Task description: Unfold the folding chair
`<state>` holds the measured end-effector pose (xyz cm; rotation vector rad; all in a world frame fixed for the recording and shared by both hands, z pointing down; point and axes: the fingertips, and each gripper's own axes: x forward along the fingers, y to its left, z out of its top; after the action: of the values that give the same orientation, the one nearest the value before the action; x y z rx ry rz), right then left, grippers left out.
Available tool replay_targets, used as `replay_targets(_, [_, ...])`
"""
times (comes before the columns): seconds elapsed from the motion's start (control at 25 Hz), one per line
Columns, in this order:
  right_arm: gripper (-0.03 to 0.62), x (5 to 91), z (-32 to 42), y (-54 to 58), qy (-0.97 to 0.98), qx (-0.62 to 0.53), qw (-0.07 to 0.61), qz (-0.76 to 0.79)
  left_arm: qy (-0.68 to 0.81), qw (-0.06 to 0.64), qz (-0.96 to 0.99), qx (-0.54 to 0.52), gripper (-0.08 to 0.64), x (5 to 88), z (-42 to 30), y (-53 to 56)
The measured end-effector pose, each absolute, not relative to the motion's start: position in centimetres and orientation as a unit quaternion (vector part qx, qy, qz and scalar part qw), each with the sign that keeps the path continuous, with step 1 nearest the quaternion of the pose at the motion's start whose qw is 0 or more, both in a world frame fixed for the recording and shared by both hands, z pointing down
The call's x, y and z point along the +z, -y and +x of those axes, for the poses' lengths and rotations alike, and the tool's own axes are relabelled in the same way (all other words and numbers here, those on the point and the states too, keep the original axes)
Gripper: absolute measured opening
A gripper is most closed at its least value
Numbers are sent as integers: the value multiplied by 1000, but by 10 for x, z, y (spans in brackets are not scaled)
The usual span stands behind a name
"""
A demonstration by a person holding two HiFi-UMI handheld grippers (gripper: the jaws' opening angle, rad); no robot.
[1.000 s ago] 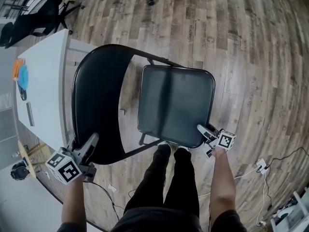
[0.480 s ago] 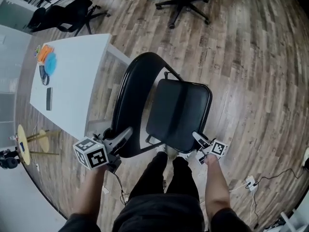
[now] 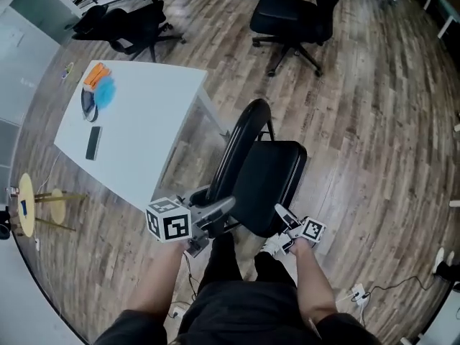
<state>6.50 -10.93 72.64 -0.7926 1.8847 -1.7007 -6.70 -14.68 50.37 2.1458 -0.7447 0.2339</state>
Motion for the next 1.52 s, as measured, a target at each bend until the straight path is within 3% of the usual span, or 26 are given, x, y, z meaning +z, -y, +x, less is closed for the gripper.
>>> replay_targets(0.64, [382,644,-146,177,-729,-607,185,-258,256,443,858,46,287,463,-174,177])
replay_targets(0.88, [383,652,-187,190,-714,-623,133,-290,246,454,856,37,302,461,-190,181])
replay_targets(1.52, [383,651,-278,229,-714,-638,105,-270,250,455,854,44,293,470,-289,224])
